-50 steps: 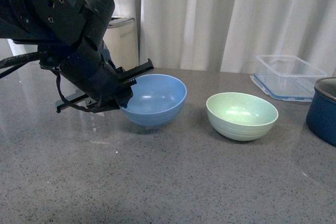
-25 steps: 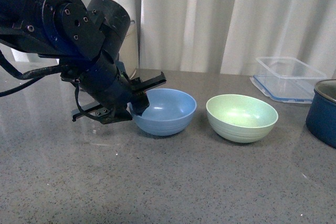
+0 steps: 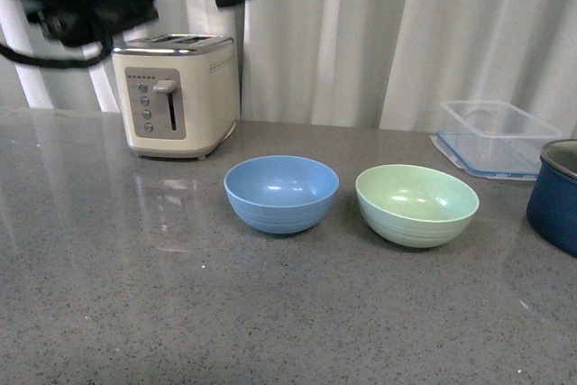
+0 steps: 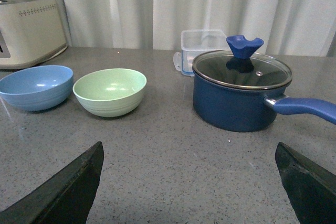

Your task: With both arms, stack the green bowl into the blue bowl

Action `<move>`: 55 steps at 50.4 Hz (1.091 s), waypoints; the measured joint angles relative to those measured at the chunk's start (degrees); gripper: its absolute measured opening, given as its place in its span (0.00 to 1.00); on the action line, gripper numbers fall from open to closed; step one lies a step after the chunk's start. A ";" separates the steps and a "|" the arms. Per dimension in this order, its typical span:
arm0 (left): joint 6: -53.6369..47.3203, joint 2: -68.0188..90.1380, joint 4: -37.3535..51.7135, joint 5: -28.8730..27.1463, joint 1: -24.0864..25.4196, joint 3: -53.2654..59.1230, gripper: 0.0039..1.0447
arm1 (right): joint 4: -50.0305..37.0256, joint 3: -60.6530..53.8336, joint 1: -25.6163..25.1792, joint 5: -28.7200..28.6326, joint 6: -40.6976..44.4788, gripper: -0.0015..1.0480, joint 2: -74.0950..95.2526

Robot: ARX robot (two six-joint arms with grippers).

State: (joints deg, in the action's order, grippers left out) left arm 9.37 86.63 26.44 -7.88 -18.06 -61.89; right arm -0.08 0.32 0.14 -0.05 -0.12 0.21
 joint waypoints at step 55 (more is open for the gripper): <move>-8.92 -42.56 11.65 7.63 18.01 56.46 0.03 | 0.00 0.00 0.00 -0.04 0.00 0.90 0.00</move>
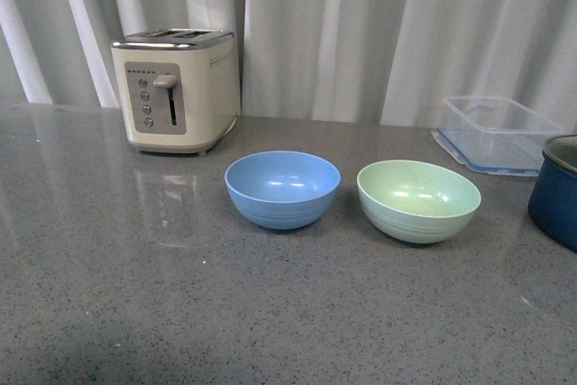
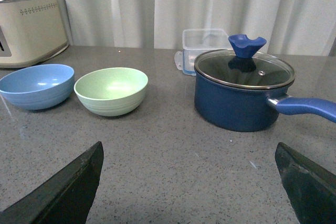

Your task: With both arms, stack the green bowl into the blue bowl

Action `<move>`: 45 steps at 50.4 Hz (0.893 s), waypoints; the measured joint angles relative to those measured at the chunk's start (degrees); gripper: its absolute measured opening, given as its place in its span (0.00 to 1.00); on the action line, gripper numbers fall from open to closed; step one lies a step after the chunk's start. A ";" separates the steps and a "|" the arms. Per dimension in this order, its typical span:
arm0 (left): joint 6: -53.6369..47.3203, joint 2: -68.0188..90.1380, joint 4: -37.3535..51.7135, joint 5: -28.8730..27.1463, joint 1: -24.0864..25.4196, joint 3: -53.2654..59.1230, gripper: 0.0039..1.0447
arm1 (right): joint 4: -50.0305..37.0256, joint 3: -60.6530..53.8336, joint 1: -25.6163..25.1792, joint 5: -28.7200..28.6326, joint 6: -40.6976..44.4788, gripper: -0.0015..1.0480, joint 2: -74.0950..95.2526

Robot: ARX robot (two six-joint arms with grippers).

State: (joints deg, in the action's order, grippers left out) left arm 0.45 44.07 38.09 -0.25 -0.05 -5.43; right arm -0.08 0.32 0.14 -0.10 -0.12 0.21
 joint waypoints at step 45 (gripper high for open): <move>-0.02 -24.24 -18.27 0.22 -0.02 4.24 0.03 | 0.00 0.00 0.00 0.04 0.00 0.90 0.00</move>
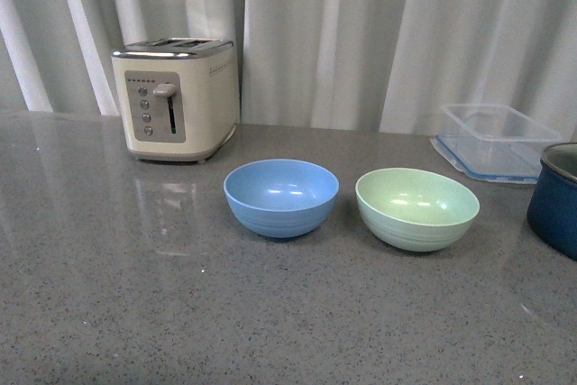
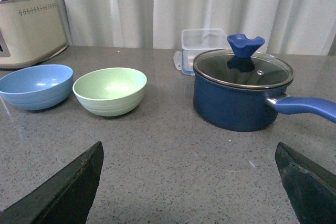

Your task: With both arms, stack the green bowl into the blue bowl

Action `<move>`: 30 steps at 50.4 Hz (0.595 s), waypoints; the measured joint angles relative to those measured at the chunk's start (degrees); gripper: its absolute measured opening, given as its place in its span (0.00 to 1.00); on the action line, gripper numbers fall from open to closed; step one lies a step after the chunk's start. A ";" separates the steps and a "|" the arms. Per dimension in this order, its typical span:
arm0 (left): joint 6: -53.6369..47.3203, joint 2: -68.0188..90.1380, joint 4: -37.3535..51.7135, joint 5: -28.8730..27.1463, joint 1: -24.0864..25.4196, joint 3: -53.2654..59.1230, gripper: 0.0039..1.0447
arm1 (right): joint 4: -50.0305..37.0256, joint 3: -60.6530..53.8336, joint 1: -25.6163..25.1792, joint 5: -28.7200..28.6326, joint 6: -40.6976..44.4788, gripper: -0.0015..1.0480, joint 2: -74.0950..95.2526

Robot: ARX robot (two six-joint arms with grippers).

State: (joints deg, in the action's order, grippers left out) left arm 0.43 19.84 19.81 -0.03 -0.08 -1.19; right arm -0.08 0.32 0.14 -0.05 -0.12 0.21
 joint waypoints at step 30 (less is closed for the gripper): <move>0.00 -12.17 -12.17 -0.02 0.00 -0.02 0.03 | 0.00 0.00 0.00 -0.02 0.00 0.90 0.00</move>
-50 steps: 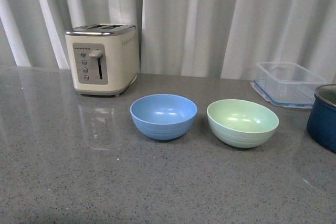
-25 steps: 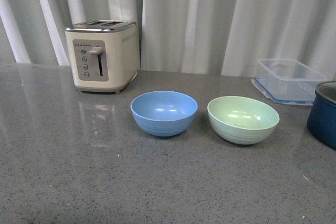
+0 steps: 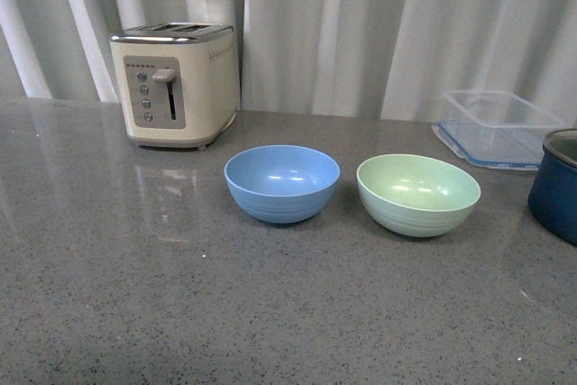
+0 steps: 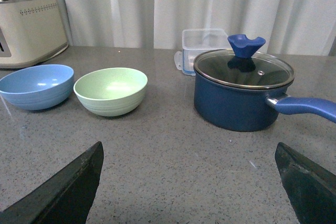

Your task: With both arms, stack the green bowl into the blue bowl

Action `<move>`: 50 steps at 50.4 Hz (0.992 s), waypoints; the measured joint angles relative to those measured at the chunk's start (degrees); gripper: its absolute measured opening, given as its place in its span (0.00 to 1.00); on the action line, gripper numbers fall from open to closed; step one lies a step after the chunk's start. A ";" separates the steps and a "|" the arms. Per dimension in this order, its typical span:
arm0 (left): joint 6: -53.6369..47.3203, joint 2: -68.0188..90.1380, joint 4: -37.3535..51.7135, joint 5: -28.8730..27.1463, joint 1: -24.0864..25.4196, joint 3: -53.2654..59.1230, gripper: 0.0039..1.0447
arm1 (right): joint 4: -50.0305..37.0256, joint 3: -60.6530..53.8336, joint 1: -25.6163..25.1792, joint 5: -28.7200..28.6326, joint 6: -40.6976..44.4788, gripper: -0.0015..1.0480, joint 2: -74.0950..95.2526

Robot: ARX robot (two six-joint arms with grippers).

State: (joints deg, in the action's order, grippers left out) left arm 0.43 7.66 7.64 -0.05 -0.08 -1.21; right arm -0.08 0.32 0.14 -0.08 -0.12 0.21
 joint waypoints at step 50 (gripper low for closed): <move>-0.13 -7.48 -7.61 0.04 0.00 0.00 0.94 | 1.64 35.43 9.97 -4.92 -5.53 0.90 54.31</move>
State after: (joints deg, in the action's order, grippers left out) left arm 0.30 0.19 0.03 -0.01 -0.08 -1.21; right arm 1.56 35.75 10.11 -4.99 -5.65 54.52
